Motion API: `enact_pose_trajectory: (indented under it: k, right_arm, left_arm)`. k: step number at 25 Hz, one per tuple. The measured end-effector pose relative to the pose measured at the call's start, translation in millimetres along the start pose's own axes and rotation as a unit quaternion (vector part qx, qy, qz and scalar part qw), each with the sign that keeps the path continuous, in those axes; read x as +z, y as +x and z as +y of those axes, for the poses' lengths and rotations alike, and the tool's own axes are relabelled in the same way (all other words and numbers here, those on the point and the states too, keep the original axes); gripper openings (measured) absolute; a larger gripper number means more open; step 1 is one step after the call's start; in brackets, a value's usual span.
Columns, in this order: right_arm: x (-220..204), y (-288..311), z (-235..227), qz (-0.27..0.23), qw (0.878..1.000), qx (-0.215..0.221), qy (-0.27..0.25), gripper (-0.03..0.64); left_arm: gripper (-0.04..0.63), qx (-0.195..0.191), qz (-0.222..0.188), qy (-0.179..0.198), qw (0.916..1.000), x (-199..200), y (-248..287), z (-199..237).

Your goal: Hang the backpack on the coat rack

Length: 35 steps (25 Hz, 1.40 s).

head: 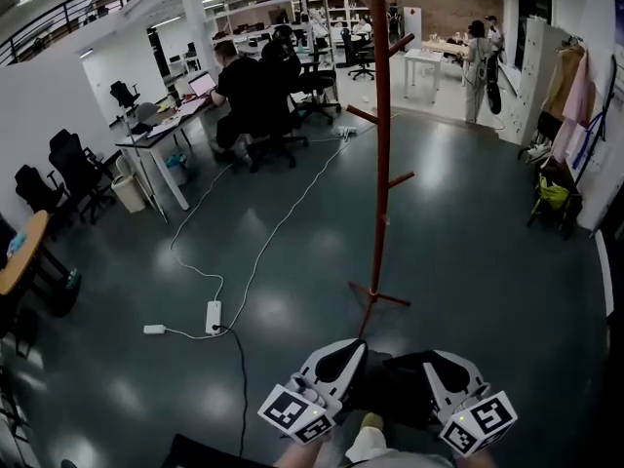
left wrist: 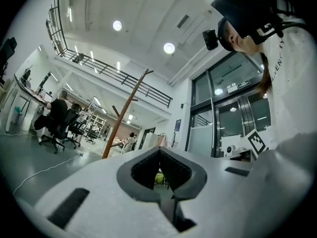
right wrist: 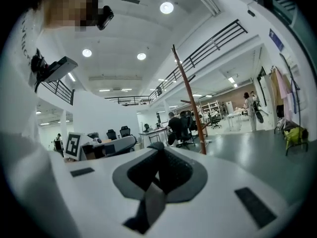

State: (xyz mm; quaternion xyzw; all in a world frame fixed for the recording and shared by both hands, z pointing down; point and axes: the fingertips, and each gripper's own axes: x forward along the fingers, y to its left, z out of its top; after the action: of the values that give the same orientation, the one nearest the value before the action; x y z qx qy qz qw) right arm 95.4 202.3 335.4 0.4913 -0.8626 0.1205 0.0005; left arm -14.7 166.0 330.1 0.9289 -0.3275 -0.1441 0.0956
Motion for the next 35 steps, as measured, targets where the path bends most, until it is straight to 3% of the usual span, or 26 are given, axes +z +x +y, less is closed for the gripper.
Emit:
enact_pose_trajectory:
  k: [12,26,35]
  right_arm:
    - [2.9,92.0,-43.5,0.014,1.0,0.024,0.002,0.035]
    - [-14.4,184.4,-117.0,0.041,0.999,0.002,0.023,0.035]
    - [-15.0,270.8,-164.0,0.067,0.997,-0.012,0.021,0.035]
  left_arm:
    - [0.009,0.024,0.023,0.05,0.9982,-20.9,65.3,47.8]
    - [0.009,0.029,0.04,0.056,0.9972,-50.5,144.4,119.3]
    - [0.009,0.027,0.058,0.026,0.9976,-62.3,208.1,189.1]
